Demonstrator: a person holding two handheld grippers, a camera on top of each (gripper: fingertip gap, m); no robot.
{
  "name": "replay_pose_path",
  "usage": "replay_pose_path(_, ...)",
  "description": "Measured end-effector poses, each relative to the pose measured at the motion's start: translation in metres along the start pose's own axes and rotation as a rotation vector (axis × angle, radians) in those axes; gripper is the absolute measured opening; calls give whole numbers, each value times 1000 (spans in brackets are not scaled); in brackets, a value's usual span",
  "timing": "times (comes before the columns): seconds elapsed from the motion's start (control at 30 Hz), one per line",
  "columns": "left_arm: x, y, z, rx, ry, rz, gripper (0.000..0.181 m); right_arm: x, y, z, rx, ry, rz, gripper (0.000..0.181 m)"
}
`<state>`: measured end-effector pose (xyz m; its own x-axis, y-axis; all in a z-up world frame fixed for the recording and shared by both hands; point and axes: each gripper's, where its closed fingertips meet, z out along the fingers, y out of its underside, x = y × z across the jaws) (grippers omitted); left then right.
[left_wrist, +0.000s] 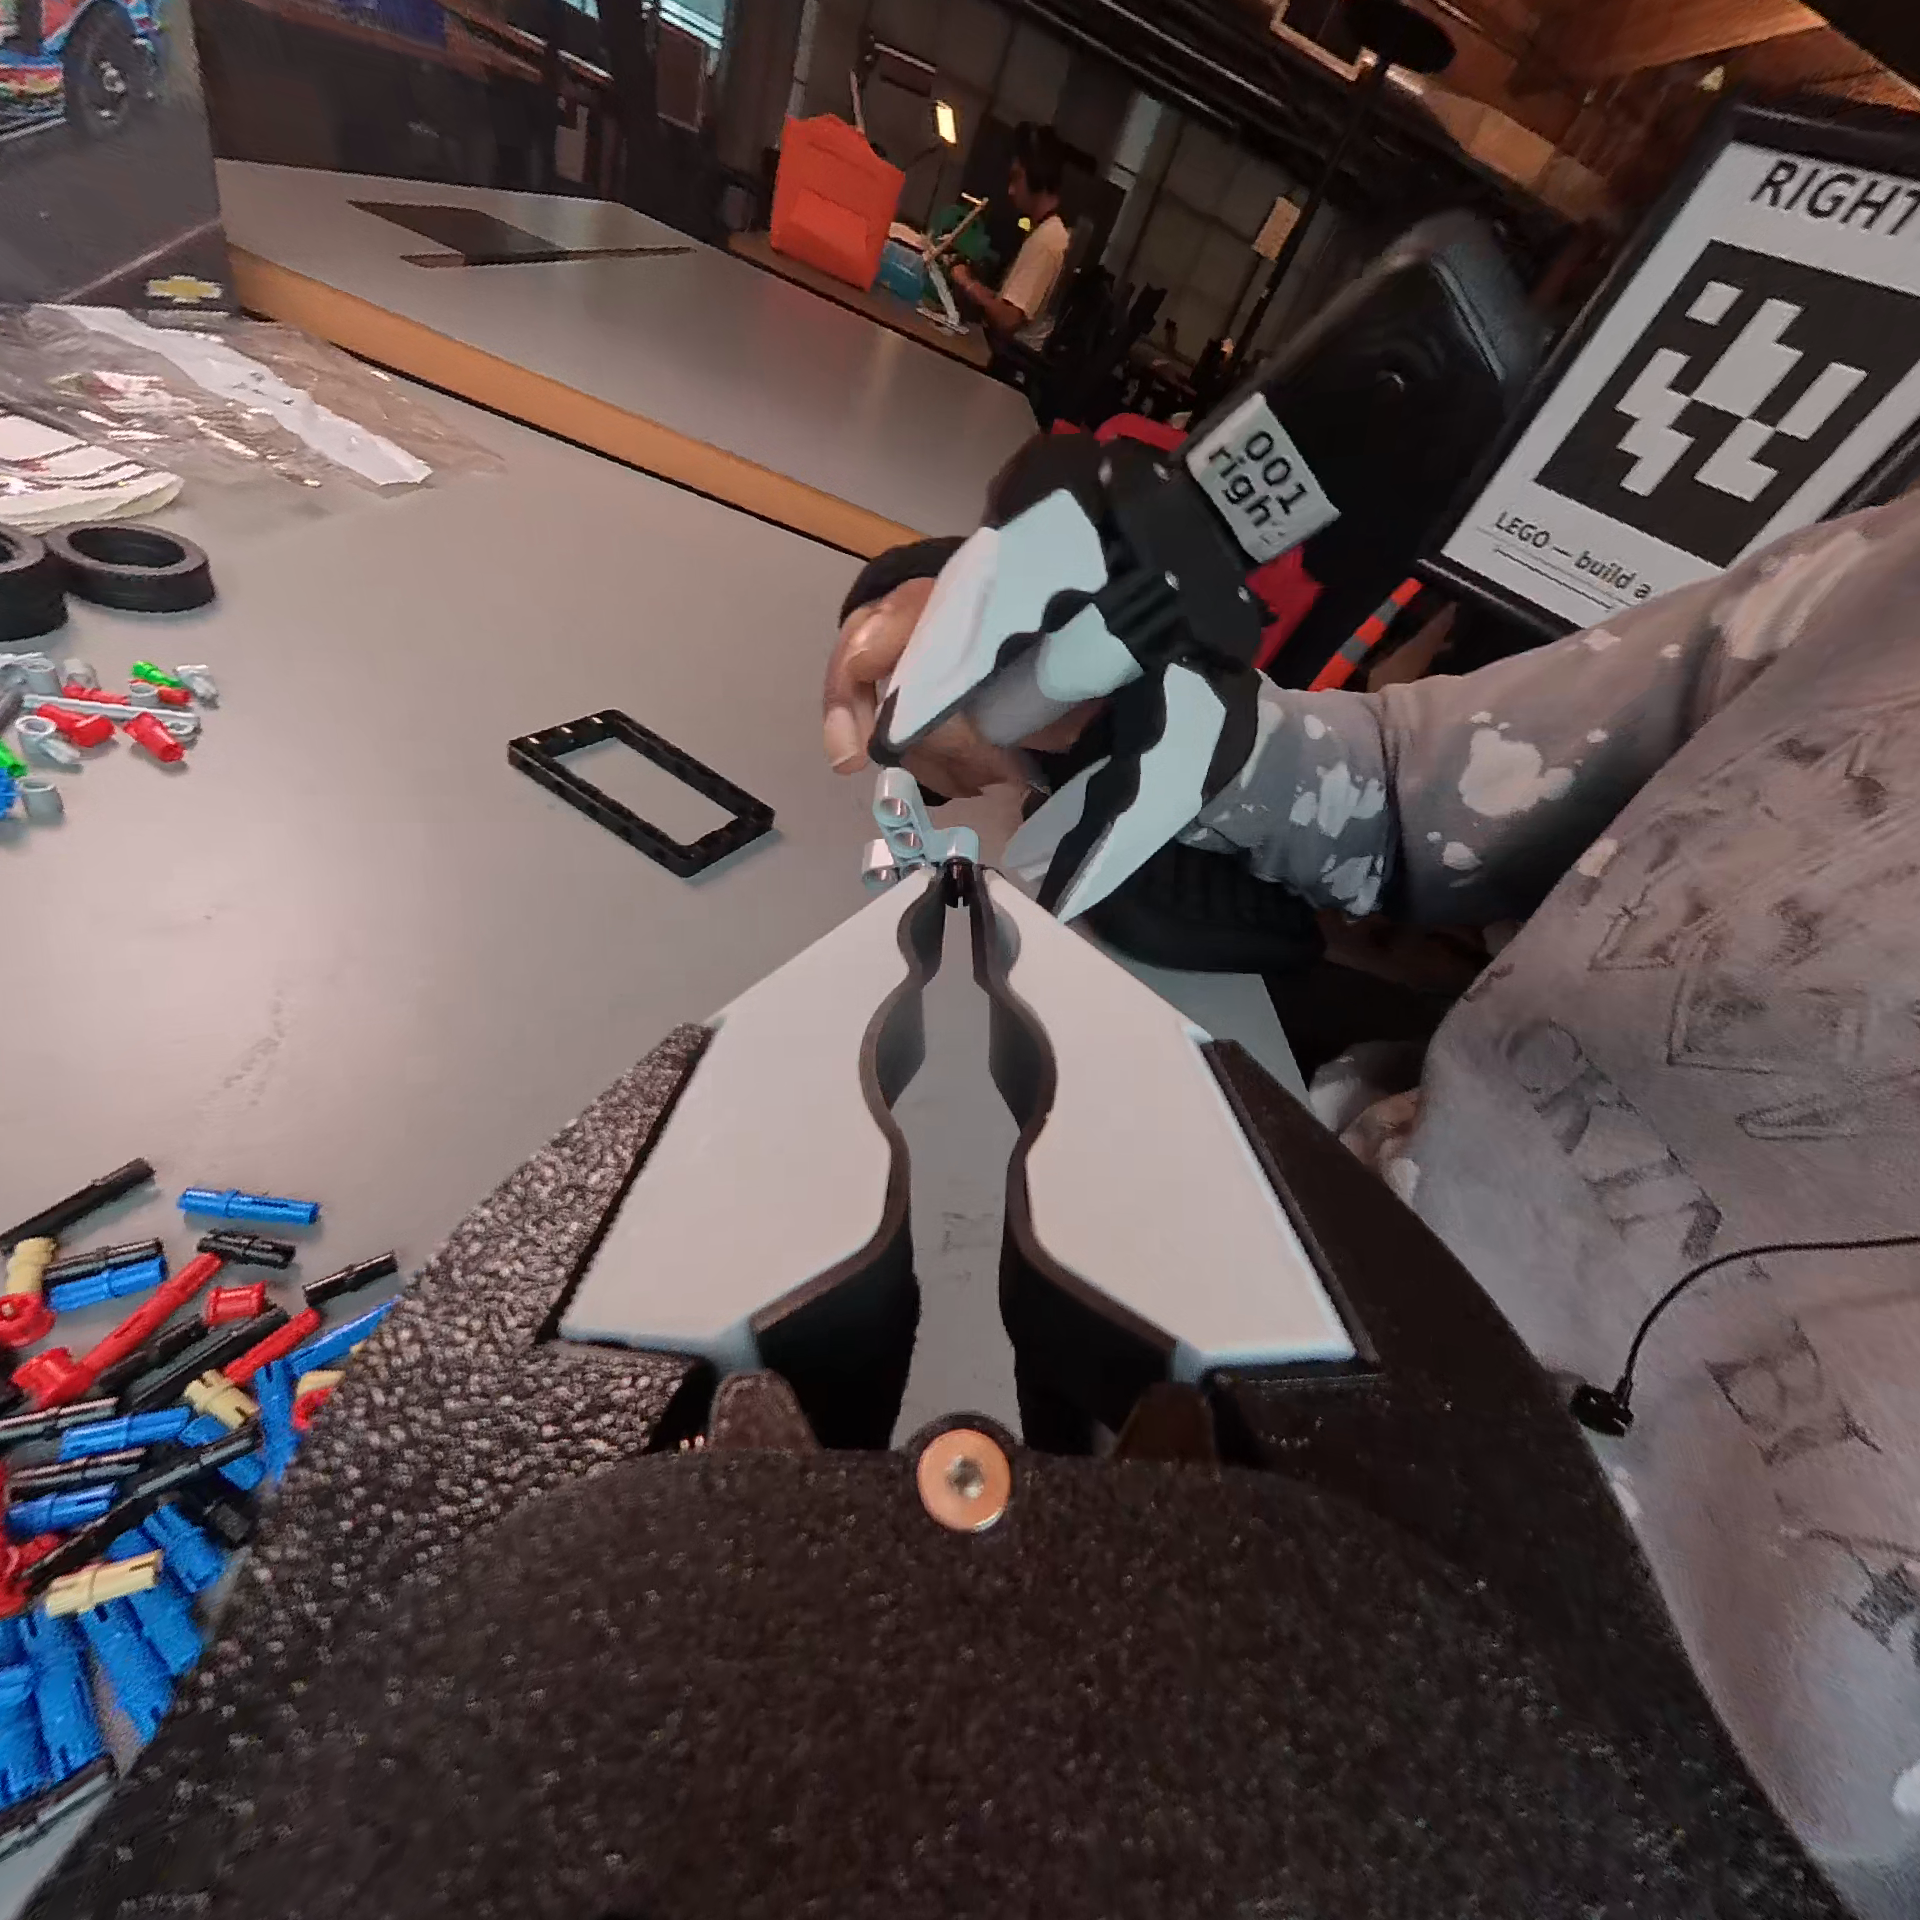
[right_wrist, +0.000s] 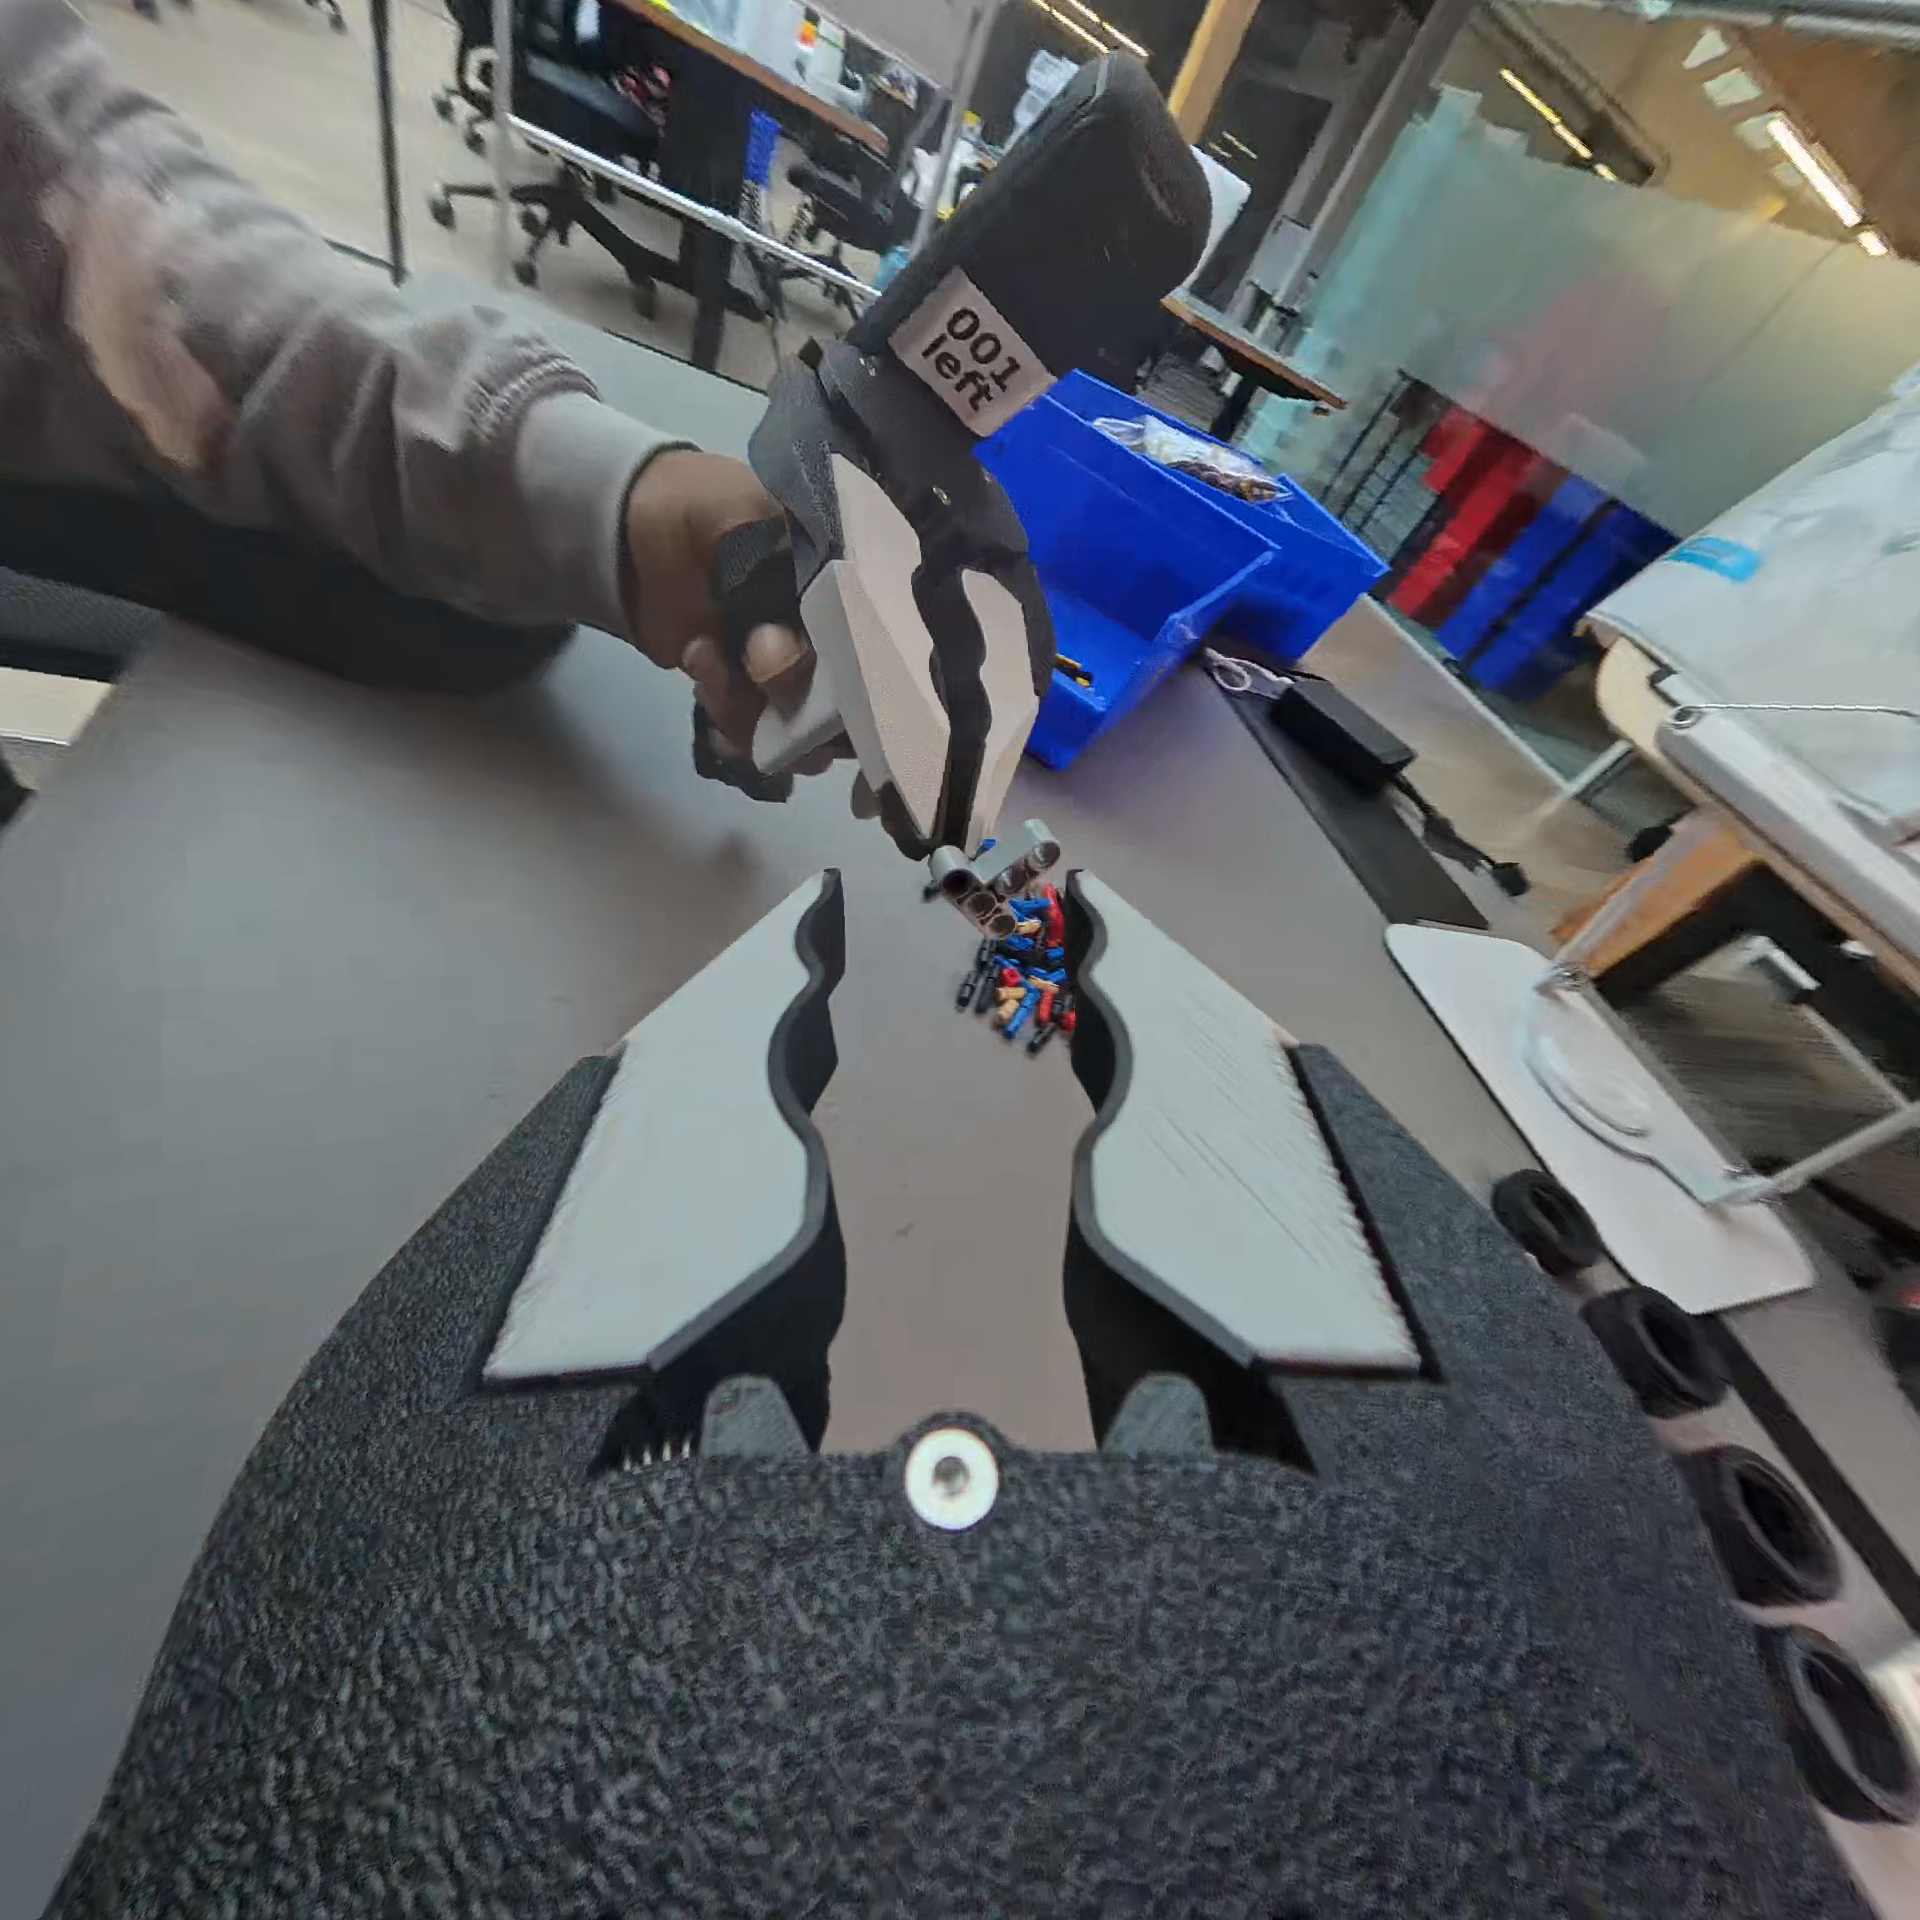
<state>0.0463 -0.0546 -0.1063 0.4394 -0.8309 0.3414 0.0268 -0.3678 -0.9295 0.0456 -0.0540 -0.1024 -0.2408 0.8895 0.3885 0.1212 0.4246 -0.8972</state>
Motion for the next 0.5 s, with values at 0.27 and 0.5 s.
replay_pose_path(0.27,32,15,11,-93,119,142,3,-28,-6,-9,88,-259,207,19)
replay_pose_path(0.5,29,2,8,-73,67,197,4,-16,-13,-16,131,-244,253,18)
